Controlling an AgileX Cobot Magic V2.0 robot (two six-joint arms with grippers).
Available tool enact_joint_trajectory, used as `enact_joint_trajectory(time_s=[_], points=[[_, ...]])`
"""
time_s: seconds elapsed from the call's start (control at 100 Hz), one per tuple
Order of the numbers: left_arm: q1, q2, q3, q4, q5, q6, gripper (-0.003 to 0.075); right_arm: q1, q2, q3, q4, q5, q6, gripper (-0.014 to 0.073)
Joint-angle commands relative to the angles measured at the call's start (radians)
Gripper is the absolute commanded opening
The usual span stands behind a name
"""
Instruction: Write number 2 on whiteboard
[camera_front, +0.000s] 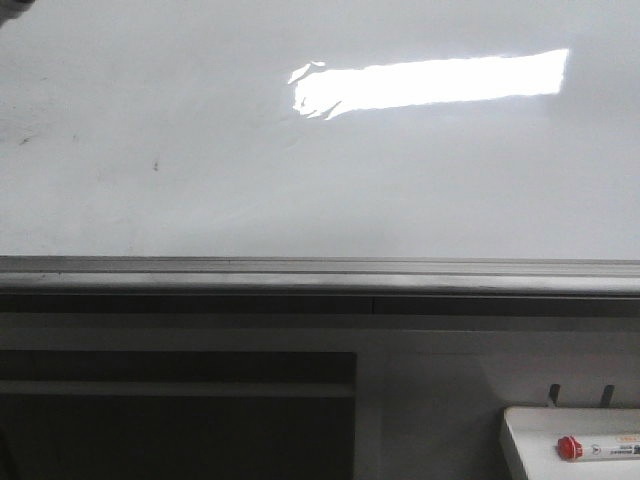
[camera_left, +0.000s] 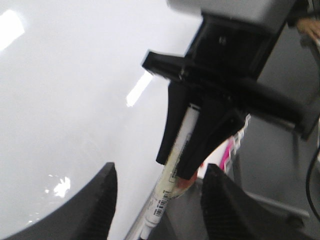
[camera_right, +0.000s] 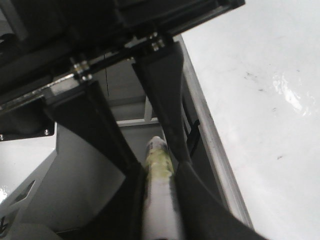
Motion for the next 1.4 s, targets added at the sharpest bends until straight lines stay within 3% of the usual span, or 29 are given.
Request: enact_joint_trajectory(time_s=[0.0, 0.17, 0.27, 0.59, 1.06, 1.39], points=[[0.009, -0.111, -0.002, 0.08, -0.091, -0.141, 0.0273, -0.004, -0.031, -0.032, -0.008, -0.126, 0.001, -0.0071], [0.037, -0.307, 0.109, 0.37, -0.064, -0.474, 0.0102, -0.091, -0.01, -0.032, -0.008, -0.241, 0.001, -0.0071], [0.048, -0.406, 0.188, 0.417, -0.067, -0.53, -0.0023, -0.166, 0.023, -0.034, 0.007, -0.261, 0.001, -0.0071], [0.048, -0.483, 0.338, 0.361, -0.086, -0.544, -0.002, -0.209, 0.127, -0.034, 0.013, -0.276, 0.001, -0.0071], [0.048, -0.483, 0.345, 0.317, -0.161, -0.544, -0.002, -0.211, 0.218, -0.046, 0.013, -0.33, 0.001, -0.0071], [0.048, -0.483, 0.345, 0.27, -0.161, -0.544, -0.002, -0.28, 0.259, -0.187, 0.011, -0.294, 0.001, -0.0071]])
